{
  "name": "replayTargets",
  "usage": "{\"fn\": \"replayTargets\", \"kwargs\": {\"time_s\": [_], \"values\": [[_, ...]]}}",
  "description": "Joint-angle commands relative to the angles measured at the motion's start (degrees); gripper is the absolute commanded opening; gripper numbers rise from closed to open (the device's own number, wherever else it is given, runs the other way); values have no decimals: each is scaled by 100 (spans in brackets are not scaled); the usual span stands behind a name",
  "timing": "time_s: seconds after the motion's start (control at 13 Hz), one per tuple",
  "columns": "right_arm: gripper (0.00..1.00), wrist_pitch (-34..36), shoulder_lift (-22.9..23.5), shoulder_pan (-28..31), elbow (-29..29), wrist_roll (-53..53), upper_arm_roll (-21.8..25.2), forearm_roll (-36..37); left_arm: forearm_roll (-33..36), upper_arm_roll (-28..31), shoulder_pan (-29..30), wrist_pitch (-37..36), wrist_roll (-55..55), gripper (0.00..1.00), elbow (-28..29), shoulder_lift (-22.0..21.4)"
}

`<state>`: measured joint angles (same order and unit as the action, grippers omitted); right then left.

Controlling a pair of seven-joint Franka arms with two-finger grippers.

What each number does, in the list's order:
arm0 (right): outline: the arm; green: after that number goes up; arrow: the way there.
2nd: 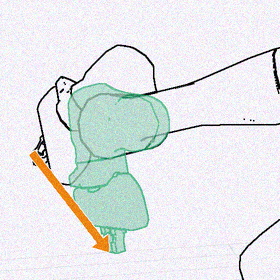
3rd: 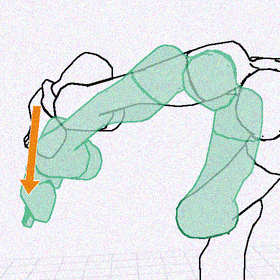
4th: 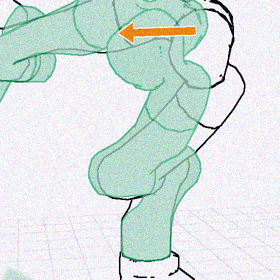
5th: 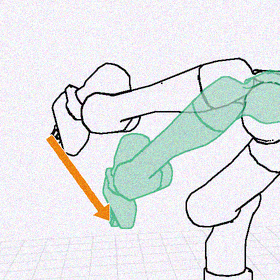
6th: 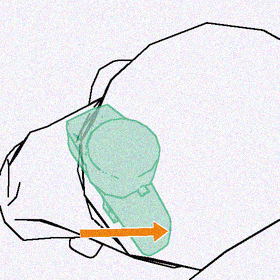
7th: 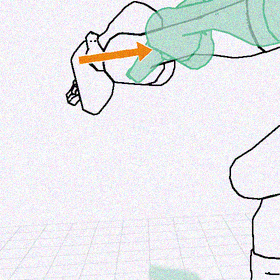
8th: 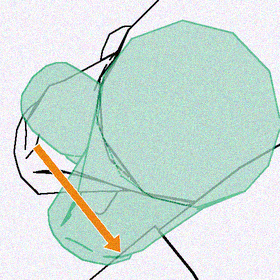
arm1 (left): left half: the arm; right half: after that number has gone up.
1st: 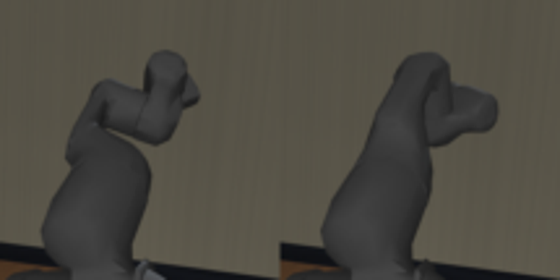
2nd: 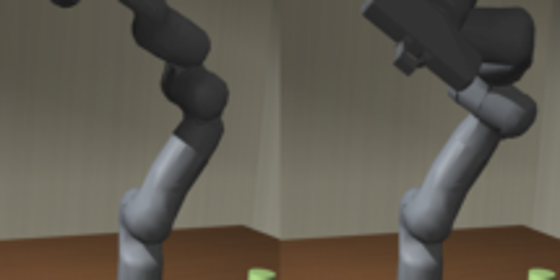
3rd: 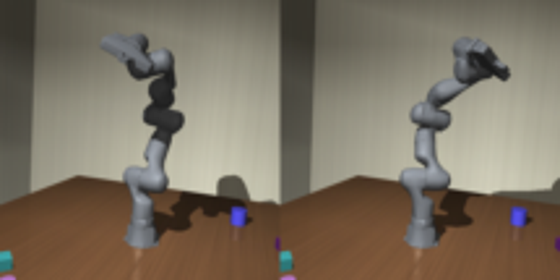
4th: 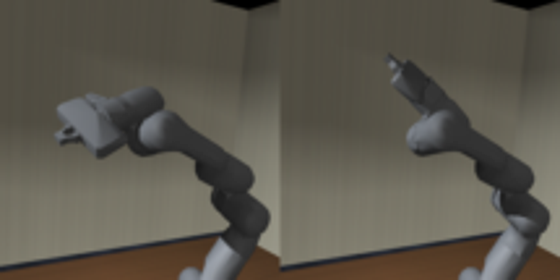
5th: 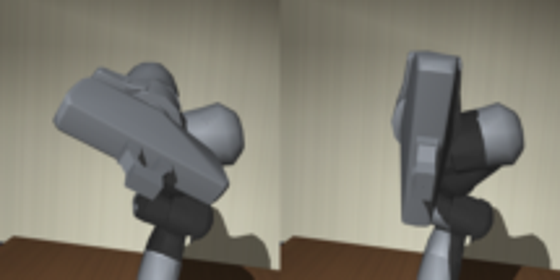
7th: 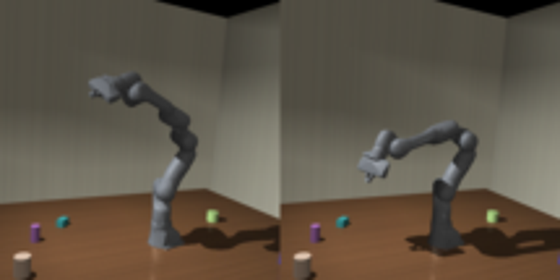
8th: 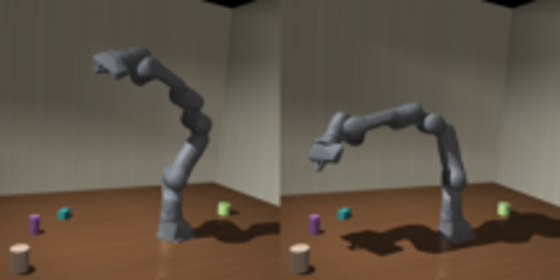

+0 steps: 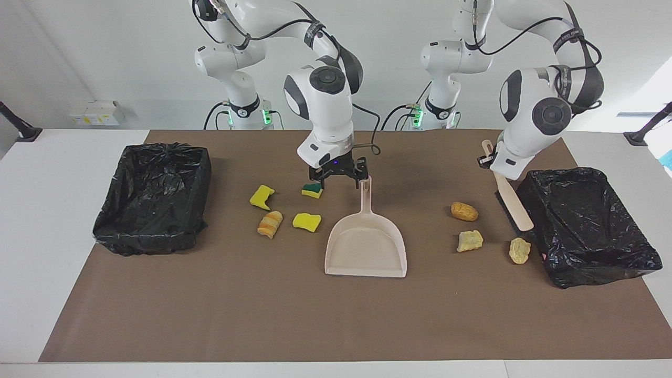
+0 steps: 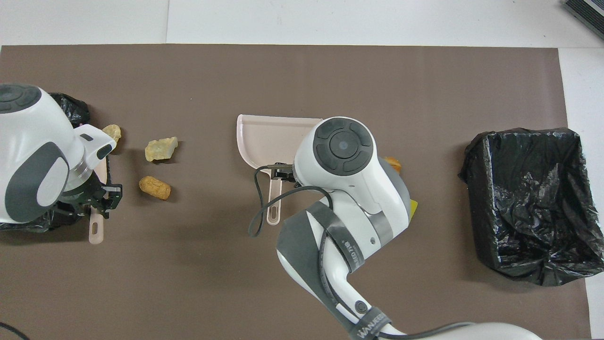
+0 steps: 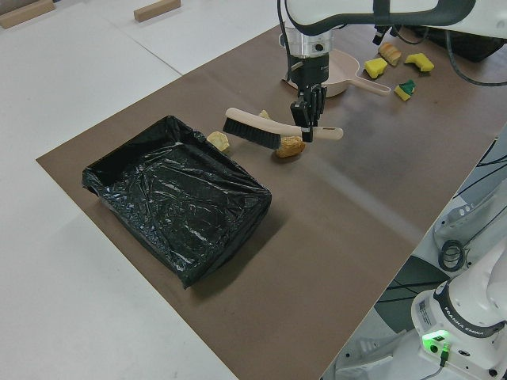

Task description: Sweep and dump trash in bin

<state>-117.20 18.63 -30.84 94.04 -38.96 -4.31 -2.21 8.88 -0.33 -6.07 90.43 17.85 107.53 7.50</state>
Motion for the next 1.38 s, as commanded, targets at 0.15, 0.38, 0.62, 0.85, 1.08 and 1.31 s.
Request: {"fn": "replayTargets", "kwargs": {"time_s": [0.15,0.38,0.62,0.85,1.08,1.31], "values": [[100,-619,465,-492,9,-744,35,97,385,-81,273,299,-291,0,-232,278],[100,-804,721,-721,44,-929,35,344,465,-90,274,764,-283,0,-102,418],[77,-848,695,-757,263,-921,35,563,63,-98,230,1011,-274,0,153,384],[74,-830,686,-765,273,-946,35,704,-499,-142,98,881,-256,0,356,252],[62,-848,677,-827,273,-1262,35,976,-1194,-134,-104,407,-238,0,312,-132],[14,-787,660,-827,273,-1272,35,1012,-1293,-125,-26,-86,-326,0,146,-626]]}}
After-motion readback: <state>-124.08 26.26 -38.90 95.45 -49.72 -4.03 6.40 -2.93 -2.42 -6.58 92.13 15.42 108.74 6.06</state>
